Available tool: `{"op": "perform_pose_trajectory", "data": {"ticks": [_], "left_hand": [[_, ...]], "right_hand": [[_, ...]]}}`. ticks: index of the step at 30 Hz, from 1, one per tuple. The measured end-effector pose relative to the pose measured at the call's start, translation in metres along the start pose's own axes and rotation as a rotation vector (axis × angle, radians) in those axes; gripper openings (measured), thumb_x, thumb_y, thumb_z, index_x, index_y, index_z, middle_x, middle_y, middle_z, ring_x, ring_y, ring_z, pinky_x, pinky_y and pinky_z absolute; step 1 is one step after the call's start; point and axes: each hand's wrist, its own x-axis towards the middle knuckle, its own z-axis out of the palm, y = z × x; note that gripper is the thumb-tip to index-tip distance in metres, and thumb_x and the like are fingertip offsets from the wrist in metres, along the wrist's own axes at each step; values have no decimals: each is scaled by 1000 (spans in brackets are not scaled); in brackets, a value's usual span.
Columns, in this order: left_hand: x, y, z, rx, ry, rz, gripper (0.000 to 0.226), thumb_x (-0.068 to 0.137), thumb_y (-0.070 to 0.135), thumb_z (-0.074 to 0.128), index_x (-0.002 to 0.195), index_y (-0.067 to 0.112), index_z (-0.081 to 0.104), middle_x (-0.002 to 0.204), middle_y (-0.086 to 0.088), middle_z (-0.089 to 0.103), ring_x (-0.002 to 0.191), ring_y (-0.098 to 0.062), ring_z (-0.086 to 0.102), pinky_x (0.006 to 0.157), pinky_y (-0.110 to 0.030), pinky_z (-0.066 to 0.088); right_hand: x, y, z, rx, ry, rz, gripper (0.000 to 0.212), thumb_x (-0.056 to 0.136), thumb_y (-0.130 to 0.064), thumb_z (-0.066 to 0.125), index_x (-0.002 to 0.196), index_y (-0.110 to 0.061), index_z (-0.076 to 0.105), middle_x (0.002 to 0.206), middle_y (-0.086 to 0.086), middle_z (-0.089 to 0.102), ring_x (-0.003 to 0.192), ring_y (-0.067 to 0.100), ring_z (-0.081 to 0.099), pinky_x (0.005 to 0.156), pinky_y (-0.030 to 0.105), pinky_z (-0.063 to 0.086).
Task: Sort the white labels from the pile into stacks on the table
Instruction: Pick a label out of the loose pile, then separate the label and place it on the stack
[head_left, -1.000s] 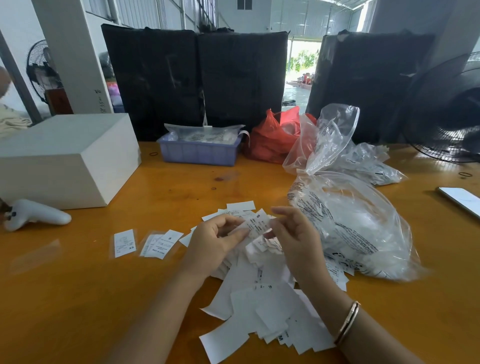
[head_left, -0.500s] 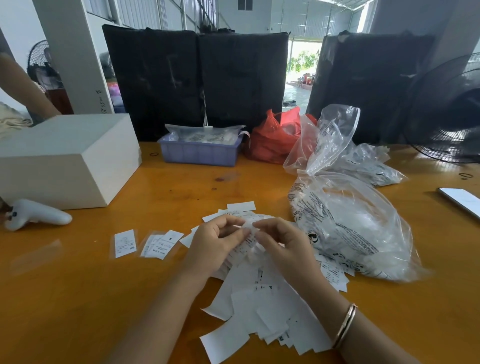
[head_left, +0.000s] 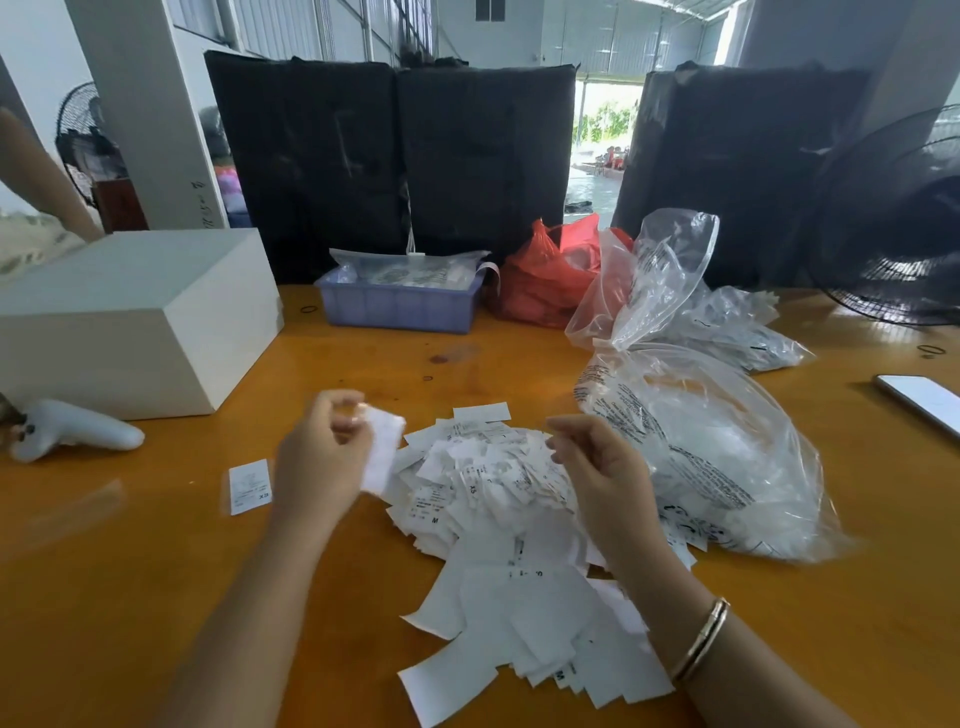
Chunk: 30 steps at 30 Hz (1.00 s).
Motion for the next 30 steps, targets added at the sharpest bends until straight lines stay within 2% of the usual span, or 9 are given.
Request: {"op": "perform_pose_trajectory", "data": {"ticks": [3, 10, 15, 19, 21, 23, 27, 29, 30], "left_hand": [[11, -27, -12, 339, 18, -100, 33, 94, 16, 57, 126, 20, 51, 100, -5, 65, 68, -18, 59, 49, -24, 41], [5, -35, -2, 727, -28, -100, 39, 91, 26, 63, 128, 24, 54, 126, -5, 59, 113, -25, 54, 78, -34, 44], [-5, -9, 8, 512, 45, 229, 27, 87, 23, 66, 114, 19, 65, 118, -6, 60, 107, -24, 52, 81, -33, 47], [-31, 20, 22, 304, -173, 525, 13, 90, 29, 61, 99, 24, 69, 91, 12, 61, 86, -8, 56, 69, -20, 45], [-45, 28, 32, 250, -284, 566, 16, 90, 40, 58, 96, 29, 68, 82, 21, 56, 76, 4, 51, 62, -11, 35], [-55, 29, 45, 260, -347, 582, 26, 88, 53, 54, 98, 32, 66, 83, 21, 59, 73, 5, 48, 63, -8, 31], [-61, 25, 60, 339, -390, 526, 34, 85, 61, 53, 110, 38, 59, 103, 20, 60, 85, 1, 48, 65, -6, 34], [-59, 23, 60, 350, -358, 507, 36, 86, 57, 55, 116, 38, 57, 107, 19, 58, 88, 1, 47, 65, -4, 32], [-59, 22, 59, 355, -341, 505, 37, 86, 56, 55, 118, 38, 57, 108, 18, 57, 89, 1, 48, 65, -4, 34]], "right_hand": [[2, -3, -3, -27, 44, 3, 34, 91, -4, 59, 84, -37, 63, 80, 2, 67, 81, 36, 61, 74, 50, 53], [0, -4, -3, -126, 29, -55, 38, 91, -4, 58, 84, -41, 59, 79, -7, 66, 78, 25, 62, 69, 39, 54], [2, -6, -7, -238, 78, -168, 41, 91, -2, 58, 85, -42, 55, 81, -16, 63, 74, 8, 60, 65, 23, 52], [12, -13, -22, -317, 229, -354, 25, 88, 3, 58, 93, -21, 64, 82, -9, 61, 71, 4, 56, 65, 13, 48], [19, -14, -37, -448, 310, -428, 20, 87, 6, 58, 93, -10, 67, 85, -2, 61, 77, 11, 57, 72, 23, 51], [26, -11, -53, -618, 382, -358, 20, 87, 5, 57, 95, -8, 70, 91, 5, 64, 89, 25, 56, 86, 41, 47], [31, 1, -78, -1000, 200, 101, 29, 92, -10, 50, 115, -19, 66, 125, 7, 59, 120, 29, 46, 100, 39, 25], [30, 4, -80, -1131, 30, 277, 28, 93, -17, 44, 112, -18, 65, 121, 7, 61, 116, 29, 50, 96, 40, 27], [30, 6, -80, -1170, -21, 309, 25, 92, -16, 41, 98, -17, 65, 107, 6, 63, 105, 28, 54, 90, 40, 28]]}}
